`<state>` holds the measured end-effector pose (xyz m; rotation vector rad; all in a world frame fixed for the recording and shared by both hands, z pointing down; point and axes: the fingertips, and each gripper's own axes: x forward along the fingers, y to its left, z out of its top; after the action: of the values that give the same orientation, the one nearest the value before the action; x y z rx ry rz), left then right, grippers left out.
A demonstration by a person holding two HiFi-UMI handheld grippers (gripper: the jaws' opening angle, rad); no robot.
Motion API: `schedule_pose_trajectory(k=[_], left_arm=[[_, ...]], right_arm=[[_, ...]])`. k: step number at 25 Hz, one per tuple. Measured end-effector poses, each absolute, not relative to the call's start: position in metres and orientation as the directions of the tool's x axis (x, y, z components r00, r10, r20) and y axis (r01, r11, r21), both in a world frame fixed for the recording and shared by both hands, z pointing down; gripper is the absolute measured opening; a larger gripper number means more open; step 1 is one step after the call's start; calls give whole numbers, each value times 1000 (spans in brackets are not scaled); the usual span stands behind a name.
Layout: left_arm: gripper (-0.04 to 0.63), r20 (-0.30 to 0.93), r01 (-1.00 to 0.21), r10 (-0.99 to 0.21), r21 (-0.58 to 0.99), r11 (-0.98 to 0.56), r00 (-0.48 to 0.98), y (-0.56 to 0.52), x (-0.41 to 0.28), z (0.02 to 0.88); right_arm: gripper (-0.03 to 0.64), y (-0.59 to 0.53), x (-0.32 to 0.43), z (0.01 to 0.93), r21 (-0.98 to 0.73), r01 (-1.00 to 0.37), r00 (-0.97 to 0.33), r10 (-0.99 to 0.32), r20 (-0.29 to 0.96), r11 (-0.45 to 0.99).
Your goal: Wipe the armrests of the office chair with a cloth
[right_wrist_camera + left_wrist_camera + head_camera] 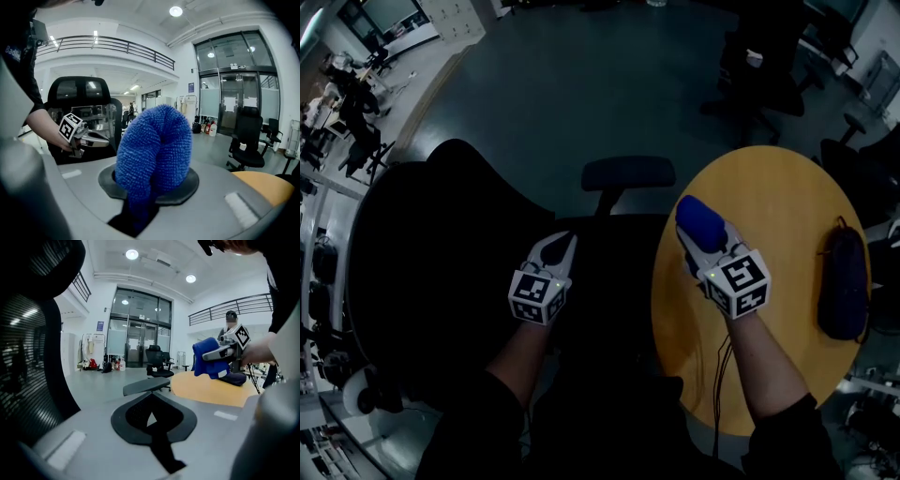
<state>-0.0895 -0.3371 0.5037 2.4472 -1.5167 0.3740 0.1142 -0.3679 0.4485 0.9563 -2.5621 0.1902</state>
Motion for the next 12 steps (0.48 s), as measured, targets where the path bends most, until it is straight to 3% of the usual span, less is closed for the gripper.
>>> schedule_pose_trajectory(k=[12], left_arm=[[15, 363, -900, -827, 93, -426, 429, -425, -99, 548]], right_arm=[[107, -476, 95, 484, 26, -664, -637, -584, 502, 747]])
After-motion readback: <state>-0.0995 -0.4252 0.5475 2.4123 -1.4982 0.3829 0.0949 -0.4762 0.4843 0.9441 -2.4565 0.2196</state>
